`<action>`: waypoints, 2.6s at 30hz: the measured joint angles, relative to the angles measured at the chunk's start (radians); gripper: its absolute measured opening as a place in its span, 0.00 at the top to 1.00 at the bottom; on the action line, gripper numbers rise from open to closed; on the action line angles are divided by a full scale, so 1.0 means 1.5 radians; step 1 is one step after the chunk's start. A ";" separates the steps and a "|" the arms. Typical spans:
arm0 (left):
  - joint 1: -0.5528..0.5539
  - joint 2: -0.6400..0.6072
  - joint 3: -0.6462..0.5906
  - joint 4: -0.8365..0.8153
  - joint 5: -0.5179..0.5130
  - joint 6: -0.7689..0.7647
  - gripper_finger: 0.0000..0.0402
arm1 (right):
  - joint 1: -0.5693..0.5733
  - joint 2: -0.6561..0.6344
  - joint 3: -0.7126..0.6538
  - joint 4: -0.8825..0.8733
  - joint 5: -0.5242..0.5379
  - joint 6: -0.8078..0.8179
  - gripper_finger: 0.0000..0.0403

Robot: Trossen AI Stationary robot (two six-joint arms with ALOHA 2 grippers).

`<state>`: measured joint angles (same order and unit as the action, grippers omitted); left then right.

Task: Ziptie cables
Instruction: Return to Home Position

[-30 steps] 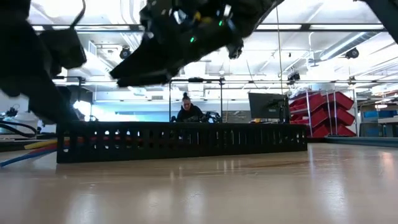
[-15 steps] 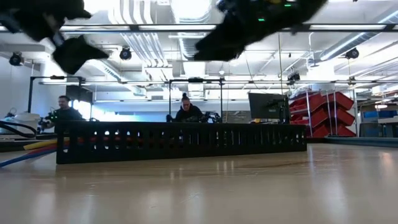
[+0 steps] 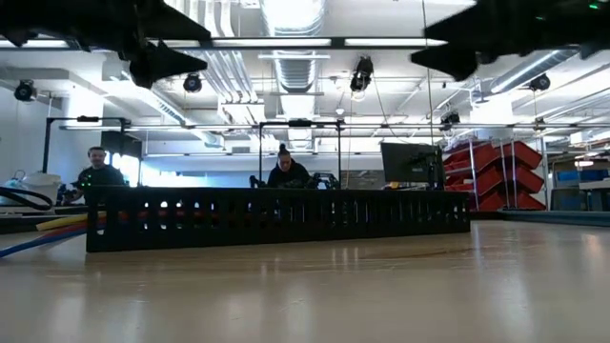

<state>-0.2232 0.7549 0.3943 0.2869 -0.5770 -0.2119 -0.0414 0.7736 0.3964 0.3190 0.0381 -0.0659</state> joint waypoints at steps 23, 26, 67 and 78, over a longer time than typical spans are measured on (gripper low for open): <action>0.014 -0.498 -0.120 -0.353 0.041 -0.024 0.21 | 0.002 -0.516 -0.256 -0.071 0.081 0.084 0.12; 0.014 -0.488 -0.174 -0.275 0.036 -0.026 0.21 | 0.004 -0.509 -0.256 -0.066 0.081 0.086 0.14; 0.014 -0.397 -0.252 -0.128 0.065 -0.057 0.21 | 0.004 -0.493 -0.257 -0.100 0.081 0.078 0.90; 0.014 -0.356 -0.252 -0.128 0.065 -0.057 0.20 | 0.004 -0.493 -0.257 -0.100 0.080 0.078 0.85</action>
<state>-0.2020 0.2204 0.0162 0.0952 -0.4801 -0.2977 -0.0349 0.0345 0.0109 0.1692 0.1588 0.0509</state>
